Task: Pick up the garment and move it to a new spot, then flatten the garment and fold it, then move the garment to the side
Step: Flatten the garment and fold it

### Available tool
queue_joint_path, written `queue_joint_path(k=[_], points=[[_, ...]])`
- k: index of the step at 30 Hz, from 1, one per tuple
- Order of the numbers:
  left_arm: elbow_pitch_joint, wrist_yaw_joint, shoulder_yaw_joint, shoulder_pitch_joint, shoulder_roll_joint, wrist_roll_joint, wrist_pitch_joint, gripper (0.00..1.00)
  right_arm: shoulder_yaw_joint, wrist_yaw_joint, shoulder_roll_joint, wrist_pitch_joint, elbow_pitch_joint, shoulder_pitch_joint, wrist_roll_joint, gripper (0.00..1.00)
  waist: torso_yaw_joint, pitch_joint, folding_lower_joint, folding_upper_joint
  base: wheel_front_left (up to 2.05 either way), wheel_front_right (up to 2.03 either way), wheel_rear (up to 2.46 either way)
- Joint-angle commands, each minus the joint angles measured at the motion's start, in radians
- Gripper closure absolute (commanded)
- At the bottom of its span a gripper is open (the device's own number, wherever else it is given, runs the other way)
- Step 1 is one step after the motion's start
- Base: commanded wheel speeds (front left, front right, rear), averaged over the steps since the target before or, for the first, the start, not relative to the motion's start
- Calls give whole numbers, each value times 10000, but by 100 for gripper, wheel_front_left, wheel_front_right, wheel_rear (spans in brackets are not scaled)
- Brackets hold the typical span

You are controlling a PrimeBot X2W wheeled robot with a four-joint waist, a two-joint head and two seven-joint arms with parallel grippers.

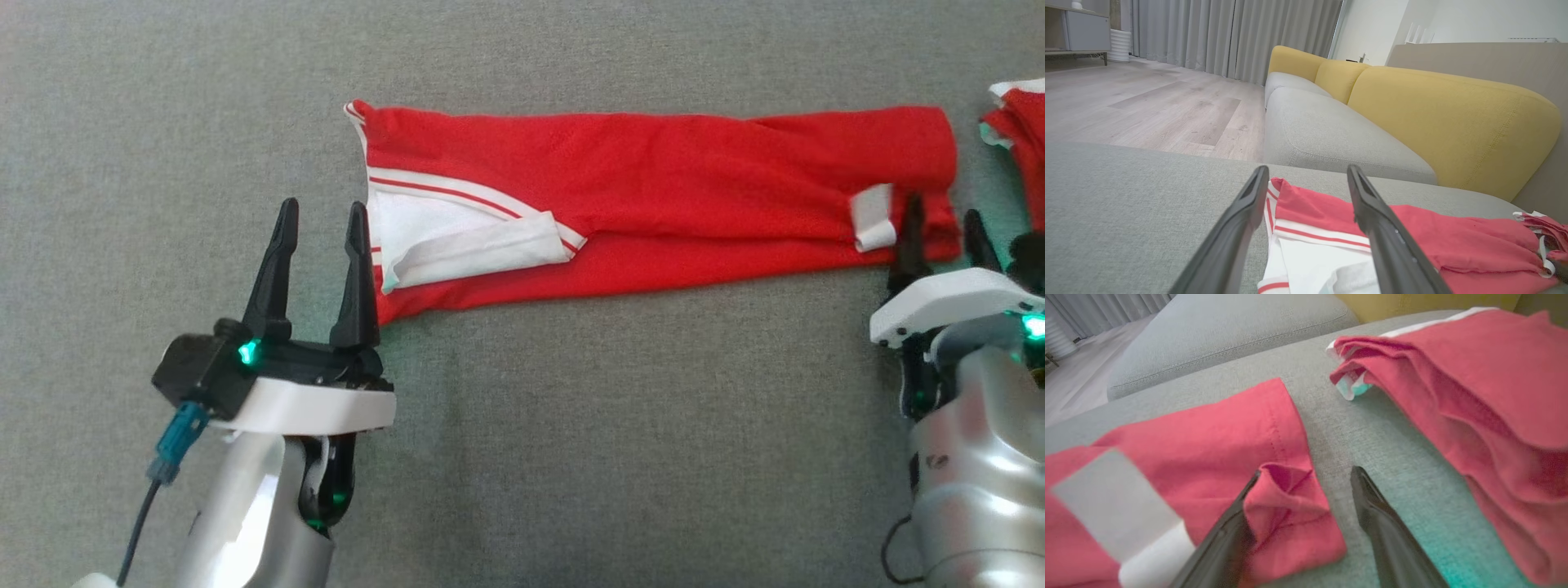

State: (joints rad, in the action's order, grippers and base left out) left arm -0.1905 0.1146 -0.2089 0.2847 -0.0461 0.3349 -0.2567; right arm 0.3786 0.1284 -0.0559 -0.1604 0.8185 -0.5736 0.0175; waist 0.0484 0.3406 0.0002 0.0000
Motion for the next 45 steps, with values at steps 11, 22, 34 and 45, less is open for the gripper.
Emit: queue_joint_path(k=[11,22,34,45], points=[[278,-54,339,248,-42,46,-51,0,-971,23,56,-235,1672,-733,-217,100,-194,-191,-2,0,0,0,0],[261,-53,400,114,-42,10,-51,0,118,23,-217,-700,717,-875,-989,100,-392,-565,-2,0,0,0,0],[399,-104,235,-53,-42,29,-51,0,40,23,-586,-460,-655,-528,-905,100,-200,-1249,-2,0,0,0,0],[493,-208,187,-284,-41,60,-51,0,-2505,23,2,195,-2094,-208,449,100,493,-2012,-2,0,0,0,0]])
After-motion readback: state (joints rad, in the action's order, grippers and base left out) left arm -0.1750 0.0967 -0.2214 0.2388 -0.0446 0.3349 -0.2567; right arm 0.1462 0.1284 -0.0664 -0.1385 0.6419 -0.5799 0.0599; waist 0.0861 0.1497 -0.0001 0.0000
